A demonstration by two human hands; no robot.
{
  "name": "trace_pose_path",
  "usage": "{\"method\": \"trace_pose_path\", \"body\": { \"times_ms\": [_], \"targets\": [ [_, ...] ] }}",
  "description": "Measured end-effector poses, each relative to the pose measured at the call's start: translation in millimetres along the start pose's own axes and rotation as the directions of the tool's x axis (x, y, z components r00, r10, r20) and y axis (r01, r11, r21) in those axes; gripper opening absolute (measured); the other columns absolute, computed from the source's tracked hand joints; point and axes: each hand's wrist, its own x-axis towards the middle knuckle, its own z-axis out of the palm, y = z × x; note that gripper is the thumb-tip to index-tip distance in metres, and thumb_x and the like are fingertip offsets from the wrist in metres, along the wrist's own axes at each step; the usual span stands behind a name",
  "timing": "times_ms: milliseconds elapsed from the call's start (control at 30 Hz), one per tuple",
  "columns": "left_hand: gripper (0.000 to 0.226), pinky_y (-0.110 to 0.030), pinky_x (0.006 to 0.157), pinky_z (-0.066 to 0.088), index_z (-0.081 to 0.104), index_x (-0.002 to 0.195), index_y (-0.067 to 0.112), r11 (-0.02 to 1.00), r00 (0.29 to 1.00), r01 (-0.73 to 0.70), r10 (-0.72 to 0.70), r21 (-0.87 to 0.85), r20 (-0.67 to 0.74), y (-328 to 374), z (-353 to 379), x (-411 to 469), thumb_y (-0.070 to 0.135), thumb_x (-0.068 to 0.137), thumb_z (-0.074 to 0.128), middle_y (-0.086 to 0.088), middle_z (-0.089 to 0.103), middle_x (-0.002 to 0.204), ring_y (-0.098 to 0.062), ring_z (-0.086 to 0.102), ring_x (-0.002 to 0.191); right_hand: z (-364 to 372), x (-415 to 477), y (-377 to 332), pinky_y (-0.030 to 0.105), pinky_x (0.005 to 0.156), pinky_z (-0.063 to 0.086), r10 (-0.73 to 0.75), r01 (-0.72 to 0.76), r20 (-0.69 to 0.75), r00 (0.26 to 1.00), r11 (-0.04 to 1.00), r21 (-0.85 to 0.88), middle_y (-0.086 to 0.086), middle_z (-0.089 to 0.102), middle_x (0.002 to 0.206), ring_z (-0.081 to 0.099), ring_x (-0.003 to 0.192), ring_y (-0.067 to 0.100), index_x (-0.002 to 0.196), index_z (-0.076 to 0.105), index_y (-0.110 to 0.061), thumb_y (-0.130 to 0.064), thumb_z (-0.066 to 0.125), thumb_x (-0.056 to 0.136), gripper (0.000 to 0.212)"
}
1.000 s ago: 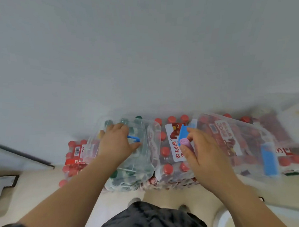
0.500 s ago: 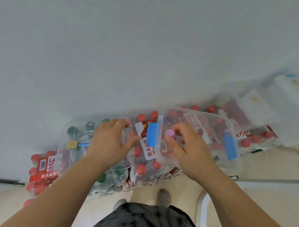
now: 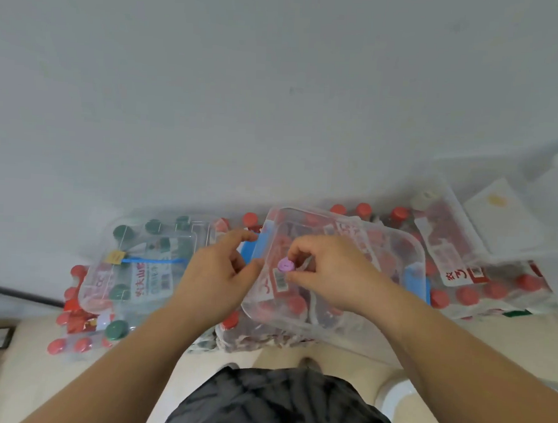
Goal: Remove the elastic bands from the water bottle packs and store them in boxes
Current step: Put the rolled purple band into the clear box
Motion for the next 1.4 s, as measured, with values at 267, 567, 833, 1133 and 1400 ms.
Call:
{"method": "trace_pose_path", "body": {
  "times_ms": [267,567,833,1133,1400],
  "targets": [
    [0.034,-0.030,0.054,0.052,0.059,0.107,0.044,0.987,0.995,0.067,-0.077,-0.145,-0.066,-7,15,-30,0.040,0.073,0.060,0.006,0.061,0.074,-0.007,0.057,0.052,30,39,4,0.024,0.058,0.048,0.022,-0.001,0.302,0.953,0.998,-0.070,-0.010,0.064,0.075,0.063,0.069,0.012,0.077,0.068,-0.029,-0.028,0.086,0.078,0.018],
    [0.015,-0.020,0.046,0.045,0.065,0.100,0.041,0.960,0.983,0.093,-0.131,-0.264,-0.131,-4,20,-8,0.028,0.093,0.067,0.011,0.065,0.078,-0.014,0.058,0.049,51,43,11,0.016,0.063,0.047,0.031,-0.040,0.169,0.985,0.998,0.051,-0.016,0.063,0.066,0.066,0.072,0.010,0.068,0.066,-0.028,-0.020,0.084,0.081,0.023],
    [0.013,-0.026,0.048,0.048,0.065,0.098,0.039,0.948,0.990,0.092,-0.121,-0.305,-0.078,-11,19,-3,0.045,0.087,0.063,0.006,0.067,0.082,-0.025,0.061,0.054,51,47,9,0.029,0.072,0.060,0.104,-0.119,0.218,0.970,0.992,0.053,-0.012,0.068,0.074,0.073,0.079,0.017,0.069,0.069,-0.030,-0.019,0.084,0.081,0.022],
    [0.012,-0.035,0.051,0.052,0.069,0.103,0.031,0.952,0.989,0.057,-0.095,-0.300,-0.112,-8,23,-1,0.024,0.093,0.069,0.005,0.067,0.075,-0.025,0.060,0.054,48,39,15,0.055,0.081,0.063,0.215,-0.278,0.211,0.953,0.898,0.342,0.006,0.079,0.079,0.076,0.084,0.040,0.088,0.078,-0.017,-0.022,0.085,0.082,0.011],
    [0.008,-0.045,0.055,0.053,0.067,0.098,0.031,0.963,0.992,0.038,-0.069,-0.267,-0.108,-6,23,1,0.024,0.092,0.068,0.002,0.066,0.073,-0.030,0.059,0.054,52,38,16,0.034,0.078,0.063,0.152,-0.191,0.195,0.969,0.962,0.197,-0.006,0.077,0.082,0.074,0.080,0.015,0.094,0.078,-0.018,-0.014,0.086,0.081,0.015]
  ]
}}
